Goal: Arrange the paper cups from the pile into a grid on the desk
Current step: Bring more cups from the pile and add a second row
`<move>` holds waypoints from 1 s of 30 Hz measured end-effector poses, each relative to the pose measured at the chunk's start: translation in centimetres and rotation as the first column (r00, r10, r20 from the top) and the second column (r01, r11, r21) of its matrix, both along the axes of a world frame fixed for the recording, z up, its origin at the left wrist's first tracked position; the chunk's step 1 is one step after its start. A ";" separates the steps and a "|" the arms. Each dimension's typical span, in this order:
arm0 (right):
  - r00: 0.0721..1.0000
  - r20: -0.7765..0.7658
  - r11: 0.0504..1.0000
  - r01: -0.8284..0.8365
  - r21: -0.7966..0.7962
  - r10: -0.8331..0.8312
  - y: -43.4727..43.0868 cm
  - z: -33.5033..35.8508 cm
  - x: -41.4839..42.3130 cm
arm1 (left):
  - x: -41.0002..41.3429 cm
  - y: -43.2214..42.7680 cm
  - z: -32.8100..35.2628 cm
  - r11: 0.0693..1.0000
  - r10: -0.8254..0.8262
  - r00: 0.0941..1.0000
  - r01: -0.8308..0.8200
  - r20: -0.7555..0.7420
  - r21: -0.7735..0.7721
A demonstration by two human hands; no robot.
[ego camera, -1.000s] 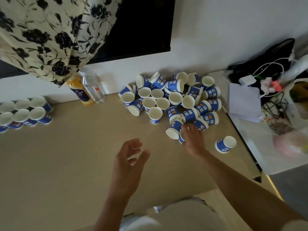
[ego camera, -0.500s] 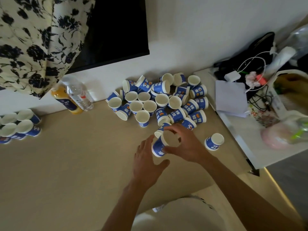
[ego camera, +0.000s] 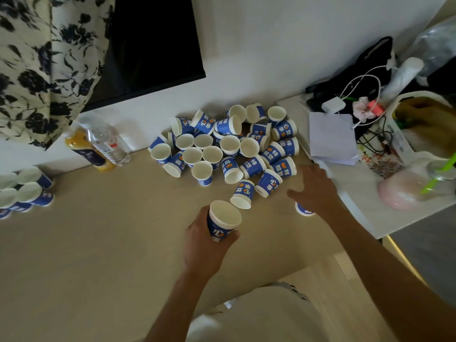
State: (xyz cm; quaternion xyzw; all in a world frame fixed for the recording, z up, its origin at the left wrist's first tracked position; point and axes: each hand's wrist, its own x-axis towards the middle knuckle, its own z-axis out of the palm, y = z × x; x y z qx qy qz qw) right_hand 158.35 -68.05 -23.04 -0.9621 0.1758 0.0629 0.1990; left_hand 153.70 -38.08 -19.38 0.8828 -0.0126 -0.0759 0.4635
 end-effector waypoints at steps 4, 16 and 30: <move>0.922 -0.377 0.937 -0.052 -0.346 -0.088 -3.5 -4.1 0.6 | -0.9 0.5 -0.2 0.999 0.041 0.999 -0.041 -0.017 -0.025; 0.972 -0.212 0.995 0.092 -0.048 -0.100 -1.9 -3.6 -0.2 | -3.8 4.5 0.2 0.965 0.247 0.969 -0.247 -0.012 -0.083; 0.994 0.069 0.504 -0.101 0.858 0.082 26.0 2.7 -5.5 | -9.9 19.6 3.3 0.842 0.528 0.844 -0.507 0.090 -0.184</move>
